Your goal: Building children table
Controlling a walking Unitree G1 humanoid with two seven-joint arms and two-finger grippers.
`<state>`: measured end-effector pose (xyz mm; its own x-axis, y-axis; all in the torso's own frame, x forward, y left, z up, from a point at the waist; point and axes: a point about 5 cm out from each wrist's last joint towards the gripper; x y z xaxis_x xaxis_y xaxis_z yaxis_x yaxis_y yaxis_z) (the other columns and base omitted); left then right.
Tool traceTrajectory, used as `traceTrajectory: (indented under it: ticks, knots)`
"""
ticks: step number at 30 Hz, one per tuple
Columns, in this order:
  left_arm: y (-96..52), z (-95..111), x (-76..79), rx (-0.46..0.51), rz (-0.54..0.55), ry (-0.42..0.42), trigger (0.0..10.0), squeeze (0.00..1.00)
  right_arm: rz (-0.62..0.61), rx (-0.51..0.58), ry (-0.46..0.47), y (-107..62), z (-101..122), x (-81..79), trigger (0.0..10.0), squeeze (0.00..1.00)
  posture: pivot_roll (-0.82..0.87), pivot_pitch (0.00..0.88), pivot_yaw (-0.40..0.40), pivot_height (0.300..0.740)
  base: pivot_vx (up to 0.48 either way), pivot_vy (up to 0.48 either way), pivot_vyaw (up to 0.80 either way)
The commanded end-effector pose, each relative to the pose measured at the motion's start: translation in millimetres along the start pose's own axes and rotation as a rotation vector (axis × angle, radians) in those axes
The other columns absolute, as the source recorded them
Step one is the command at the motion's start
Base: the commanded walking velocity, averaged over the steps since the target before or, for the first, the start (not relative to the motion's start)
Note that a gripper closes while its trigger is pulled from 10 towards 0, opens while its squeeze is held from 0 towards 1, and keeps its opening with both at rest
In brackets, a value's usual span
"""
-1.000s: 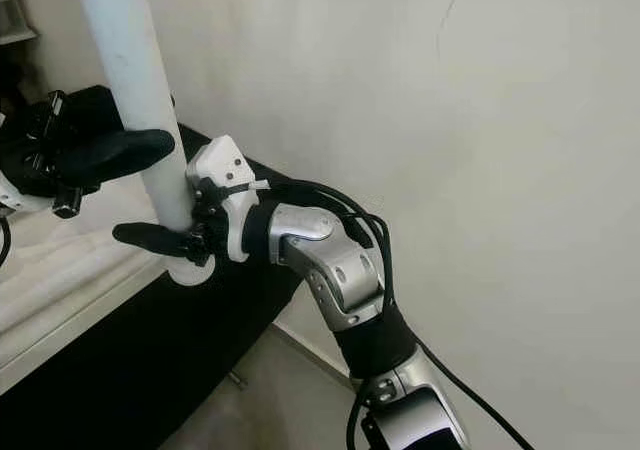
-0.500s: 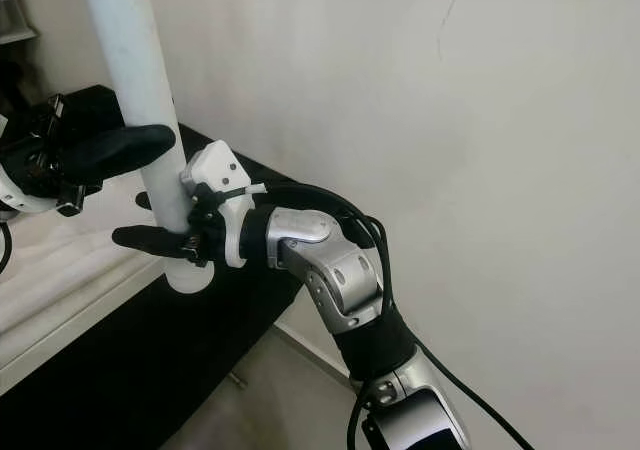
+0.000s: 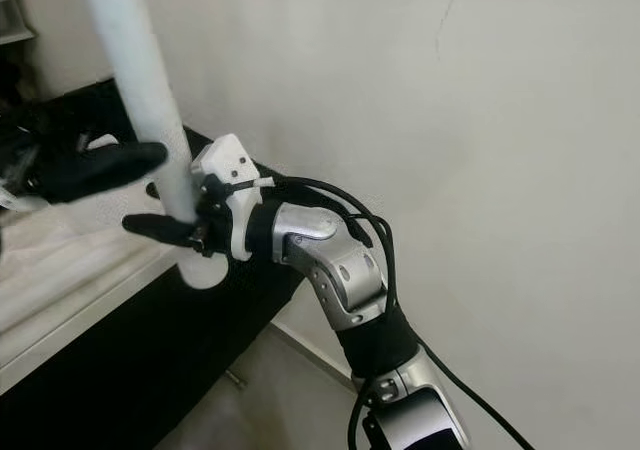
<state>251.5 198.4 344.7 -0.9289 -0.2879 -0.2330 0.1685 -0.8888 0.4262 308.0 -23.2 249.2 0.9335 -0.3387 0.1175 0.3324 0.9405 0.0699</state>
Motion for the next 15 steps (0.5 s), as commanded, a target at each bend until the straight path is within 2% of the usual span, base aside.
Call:
traceTrajectory:
  ticks: [1, 2, 3, 5, 7, 9, 10, 12, 13, 14, 15]
  knots:
    - [-5.0, 11.6, 1.6, 0.001, 0.021, 0.060, 10.0, 1.00, -0.091, 0.010, 0.015, -7.4, -1.0, 12.9, 0.0, 0.00, -0.15, 0.000, -0.086, 0.740, 0.000, 0.000, 0.00]
    - [-5.0, 11.6, 1.6, 0.001, 0.021, 0.060, 10.0, 1.00, -0.091, 0.010, 0.015, -7.4, -1.0, 12.9, 0.0, 0.00, -0.15, 0.000, -0.086, 0.740, 0.000, 0.000, 0.00]
    - [-11.3, 18.2, 0.1, 0.010, 0.076, 0.086, 10.0, 1.00, -0.165, 0.024, 0.017, -11.2, -1.1, 22.0, 0.0, 0.00, -0.15, 0.000, -0.085, 0.740, 0.000, 0.000, 0.00]
    - [-11.3, 18.2, 0.1, 0.010, 0.076, 0.086, 10.0, 1.00, -0.165, 0.024, 0.017, -11.2, -1.1, 22.0, 0.0, 0.00, -0.15, 0.000, -0.085, 0.740, 0.000, 0.000, 0.00]
    - [-29.5, 25.0, 1.6, 0.032, 0.247, 0.140, 10.0, 1.00, -0.401, 0.075, 0.073, -27.7, -2.6, 50.1, 0.0, 0.00, -0.15, 0.000, -0.091, 0.740, 0.000, 0.000, 0.00]
    - [-39.3, 17.0, 7.4, 0.042, 0.345, 0.144, 10.0, 1.00, -0.522, 0.090, 0.096, -40.8, -6.6, 64.5, 0.0, 0.00, -0.14, 0.000, -0.108, 0.740, 0.000, 0.000, 0.00]
    - [-39.3, 17.0, 7.4, 0.042, 0.345, 0.144, 10.0, 1.00, -0.522, 0.090, 0.096, -40.8, -6.6, 64.5, 0.0, 0.00, -0.14, 0.000, -0.108, 0.740, 0.000, 0.000, 0.00]
    - [-48.1, -2.7, 10.6, 0.037, 0.469, 0.106, 10.0, 1.00, -0.530, 0.088, 0.096, -45.5, -10.2, 65.3, 0.0, 0.00, -0.15, 0.000, -0.101, 0.740, 0.000, 0.000, 0.00]
    - [-48.1, -2.7, 10.6, 0.037, 0.469, 0.106, 10.0, 1.00, -0.530, 0.088, 0.096, -45.5, -10.2, 65.3, 0.0, 0.00, -0.15, 0.000, -0.101, 0.740, 0.000, 0.000, 0.00]
    - [-53.1, -12.8, 8.9, 0.038, 0.567, 0.092, 10.0, 1.00, -0.531, 0.089, 0.102, -46.7, -12.3, 64.2, 0.0, 0.00, -0.15, 0.000, -0.101, 0.740, 0.000, 0.000, 0.00]
    - [-53.1, -12.8, 8.9, 0.038, 0.567, 0.092, 10.0, 1.00, -0.531, 0.089, 0.102, -46.7, -12.3, 64.2, 0.0, 0.00, -0.15, 0.000, -0.101, 0.740, 0.000, 0.000, 0.00]
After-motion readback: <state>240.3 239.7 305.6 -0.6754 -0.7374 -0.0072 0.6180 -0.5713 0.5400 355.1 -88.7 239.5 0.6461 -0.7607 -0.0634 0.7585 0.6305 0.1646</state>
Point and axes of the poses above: a point about 5 cm out from each wrist's last joint towards the gripper, its own y axis pointing out of the wrist towards the gripper, its own z axis along the axis of the wrist's last joint, x = y × z, and after that the axes turned 3 degrees about -y, right-handed
